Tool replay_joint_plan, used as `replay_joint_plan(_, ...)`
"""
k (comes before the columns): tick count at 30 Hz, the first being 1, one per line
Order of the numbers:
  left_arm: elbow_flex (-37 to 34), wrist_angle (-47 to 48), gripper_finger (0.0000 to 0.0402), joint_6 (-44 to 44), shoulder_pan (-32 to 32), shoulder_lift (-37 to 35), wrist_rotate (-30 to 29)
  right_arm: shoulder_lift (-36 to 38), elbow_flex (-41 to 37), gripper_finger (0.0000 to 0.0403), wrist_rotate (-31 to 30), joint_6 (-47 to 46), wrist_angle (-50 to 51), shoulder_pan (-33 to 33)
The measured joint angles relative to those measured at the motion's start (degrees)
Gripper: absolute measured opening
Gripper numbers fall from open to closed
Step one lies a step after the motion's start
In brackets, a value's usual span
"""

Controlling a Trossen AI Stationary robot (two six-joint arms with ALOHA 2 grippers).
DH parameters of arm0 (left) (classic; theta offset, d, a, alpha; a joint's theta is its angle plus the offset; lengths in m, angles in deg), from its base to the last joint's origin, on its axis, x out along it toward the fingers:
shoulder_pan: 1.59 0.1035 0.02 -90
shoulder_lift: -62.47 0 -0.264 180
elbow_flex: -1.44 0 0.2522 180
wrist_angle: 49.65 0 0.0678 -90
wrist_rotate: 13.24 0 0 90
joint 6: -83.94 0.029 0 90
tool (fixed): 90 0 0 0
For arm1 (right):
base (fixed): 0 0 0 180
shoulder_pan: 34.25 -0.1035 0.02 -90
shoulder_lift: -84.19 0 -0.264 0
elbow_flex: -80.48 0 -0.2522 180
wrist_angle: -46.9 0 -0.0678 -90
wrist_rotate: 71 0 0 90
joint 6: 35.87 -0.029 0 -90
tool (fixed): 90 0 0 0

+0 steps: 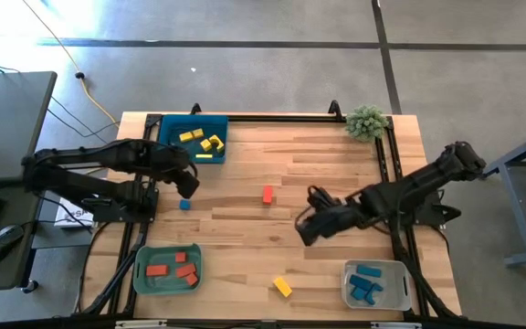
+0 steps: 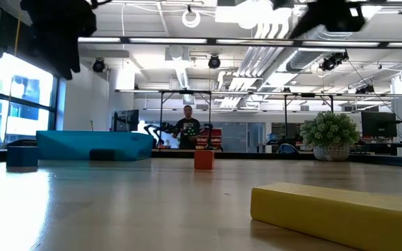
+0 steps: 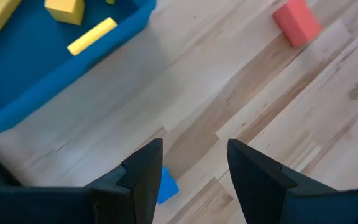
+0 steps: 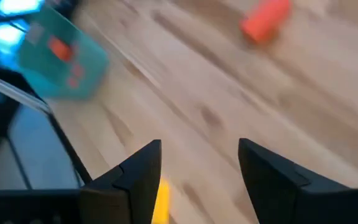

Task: Sort & place blocks by color
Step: Put the orange block into the green bin

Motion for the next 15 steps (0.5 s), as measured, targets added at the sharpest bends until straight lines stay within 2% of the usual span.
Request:
replay_joint_plan(8, 0.0, 2.6, 0.0170, -1.3, 0.0, -8.6, -0.3, 0.0, 0.0, 0.0200, 1.6, 15.5, -18.2, 9.6)
replay_joint_plan(15, 0.0, 2.6, 0.0170, -0.2, 0.0, -12.1, -0.3, 0.0, 0.0, 0.0200, 3.9, 24.1, -29.1, 16.3)
